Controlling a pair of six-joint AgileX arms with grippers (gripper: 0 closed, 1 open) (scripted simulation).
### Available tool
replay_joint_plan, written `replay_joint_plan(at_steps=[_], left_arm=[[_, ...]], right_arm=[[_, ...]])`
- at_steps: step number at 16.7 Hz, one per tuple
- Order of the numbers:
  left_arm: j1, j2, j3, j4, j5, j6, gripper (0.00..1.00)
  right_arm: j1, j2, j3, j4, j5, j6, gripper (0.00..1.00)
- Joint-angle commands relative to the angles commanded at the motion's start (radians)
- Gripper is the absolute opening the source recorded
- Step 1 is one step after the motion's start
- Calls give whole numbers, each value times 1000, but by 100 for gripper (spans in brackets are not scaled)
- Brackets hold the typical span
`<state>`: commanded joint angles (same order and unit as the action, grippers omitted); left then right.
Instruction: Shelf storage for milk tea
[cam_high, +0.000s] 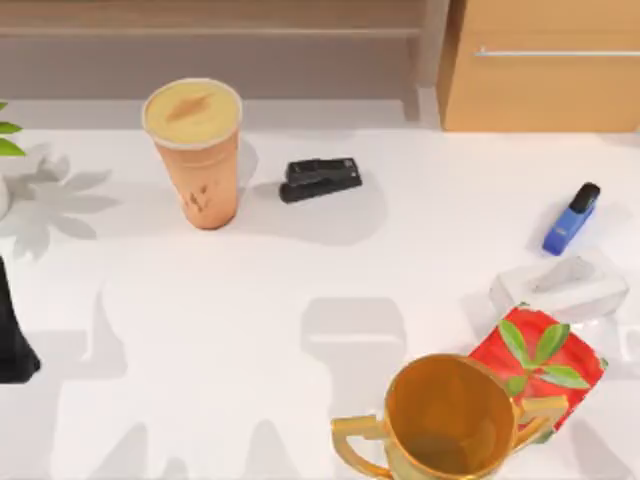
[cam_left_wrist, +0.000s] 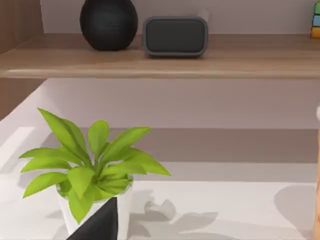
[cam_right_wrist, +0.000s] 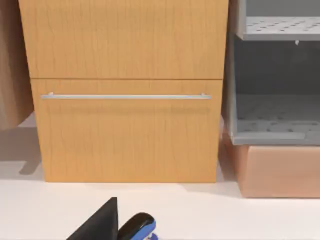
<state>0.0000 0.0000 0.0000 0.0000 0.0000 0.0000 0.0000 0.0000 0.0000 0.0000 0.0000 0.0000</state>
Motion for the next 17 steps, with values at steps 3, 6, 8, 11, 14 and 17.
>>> replay_joint_plan(at_steps=[3, 6, 8, 11, 14, 17], left_arm=[[-3, 10, 4, 10, -4, 0, 100], [-37, 104, 40, 102, -44, 2, 100], [-81, 219, 78, 214, -89, 3, 100], [-166, 468, 148, 436, -169, 2, 100], [-264, 794, 223, 684, -253, -4, 100], [-369, 1154, 294, 927, -332, -15, 100]], right_arm=[[0, 0, 0, 0, 0, 0, 100], [0, 0, 0, 0, 0, 0, 100], [0, 0, 0, 0, 0, 0, 100], [0, 0, 0, 0, 0, 0, 100], [0, 0, 0, 0, 0, 0, 100], [0, 0, 0, 0, 0, 0, 100]])
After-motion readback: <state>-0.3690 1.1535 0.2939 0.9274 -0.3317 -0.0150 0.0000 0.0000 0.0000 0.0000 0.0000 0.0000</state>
